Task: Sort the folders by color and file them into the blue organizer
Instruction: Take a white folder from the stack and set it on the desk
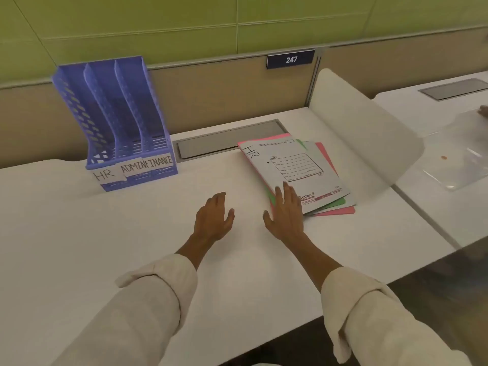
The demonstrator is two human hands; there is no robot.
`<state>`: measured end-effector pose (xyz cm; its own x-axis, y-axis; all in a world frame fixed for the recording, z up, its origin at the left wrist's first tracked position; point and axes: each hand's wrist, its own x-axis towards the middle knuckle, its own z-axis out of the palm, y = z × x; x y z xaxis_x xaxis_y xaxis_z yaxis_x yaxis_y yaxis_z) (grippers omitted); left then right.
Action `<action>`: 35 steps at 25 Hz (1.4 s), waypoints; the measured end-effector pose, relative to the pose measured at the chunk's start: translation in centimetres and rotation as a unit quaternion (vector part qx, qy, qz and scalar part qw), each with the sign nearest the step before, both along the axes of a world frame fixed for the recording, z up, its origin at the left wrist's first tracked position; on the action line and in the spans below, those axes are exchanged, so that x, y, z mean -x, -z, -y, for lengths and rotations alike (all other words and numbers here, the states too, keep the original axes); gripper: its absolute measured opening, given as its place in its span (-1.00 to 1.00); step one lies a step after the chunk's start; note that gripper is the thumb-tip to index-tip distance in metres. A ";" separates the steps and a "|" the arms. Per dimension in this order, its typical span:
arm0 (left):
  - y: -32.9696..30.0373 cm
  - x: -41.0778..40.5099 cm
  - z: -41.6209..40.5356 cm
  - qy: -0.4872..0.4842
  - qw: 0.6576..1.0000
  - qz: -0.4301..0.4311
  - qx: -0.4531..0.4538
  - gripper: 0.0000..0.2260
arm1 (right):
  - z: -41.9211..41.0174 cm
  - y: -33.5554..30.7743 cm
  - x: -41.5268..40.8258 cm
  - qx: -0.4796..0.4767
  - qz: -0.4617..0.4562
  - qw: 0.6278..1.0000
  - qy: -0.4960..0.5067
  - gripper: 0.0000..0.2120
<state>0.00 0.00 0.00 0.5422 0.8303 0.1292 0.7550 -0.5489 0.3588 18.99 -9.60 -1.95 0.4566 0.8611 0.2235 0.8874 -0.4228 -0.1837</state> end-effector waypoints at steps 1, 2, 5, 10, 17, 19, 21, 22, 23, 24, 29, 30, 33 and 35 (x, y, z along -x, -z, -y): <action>0.1 -1.6 0.1 0.010 1.000 -0.001 0.022 -0.52 | 0.2 0.2 -1.1 0.008 -0.016 1.000 0.014 -0.26; 0.1 -3.0 0.2 0.016 0.999 0.006 0.043 -0.55 | 0.4 0.4 -2.0 0.005 -0.033 0.999 0.028 -0.25; 0.2 -7.3 0.7 0.021 0.995 0.005 0.095 -0.58 | 0.7 1.6 -4.0 0.035 -0.070 0.997 0.026 -0.21; 0.5 -12.2 1.2 -0.020 0.985 0.050 0.162 -0.55 | 1.2 1.8 -3.8 0.015 -0.085 0.996 -0.002 -0.32; 0.2 -15.1 1.3 -0.217 0.866 0.229 0.389 -0.61 | 3.3 0.0 -4.5 -0.044 -0.026 0.995 -0.089 -0.42; 0.2 -15.1 1.7 -0.230 0.825 0.263 0.444 -0.69 | 3.7 0.3 -5.0 -0.058 -0.016 0.991 -0.118 -0.39; 0.4 -14.6 1.9 -0.247 0.795 0.305 0.462 -0.76 | 4.1 0.6 -5.1 -0.066 -0.028 0.989 -0.128 -0.37; 0.4 -14.1 1.9 -0.258 0.781 0.328 0.464 -0.78 | 4.2 0.7 -5.2 -0.077 -0.033 0.988 -0.127 -0.38; 0.3 -13.5 2.0 -0.268 0.768 0.353 0.463 -0.78 | 4.2 0.7 -5.5 -0.087 -0.036 0.988 -0.122 -0.40; 0.2 -12.7 1.9 -0.275 0.756 0.378 0.458 -0.79 | 4.1 0.6 -5.9 -0.091 -0.042 0.989 -0.112 -0.43; -0.8 -6.8 1.7 -0.286 0.733 0.442 0.431 -0.75 | 1.8 0.2 -7.6 -0.072 -0.050 0.995 -0.048 -0.46; -1.3 -5.3 1.8 -0.288 0.733 0.447 0.424 -0.74 | 1.3 0.0 -7.3 -0.066 -0.056 0.996 -0.036 -0.44; -3.1 -0.5 1.9 -0.291 0.744 0.448 0.401 -0.69 | 0.1 -0.9 -5.4 -0.049 -0.110 0.992 -0.026 -0.38; -3.9 2.8 2.0 -0.305 0.751 0.443 0.384 -0.69 | -0.7 -1.3 -3.6 -0.053 -0.170 0.983 -0.045 -0.38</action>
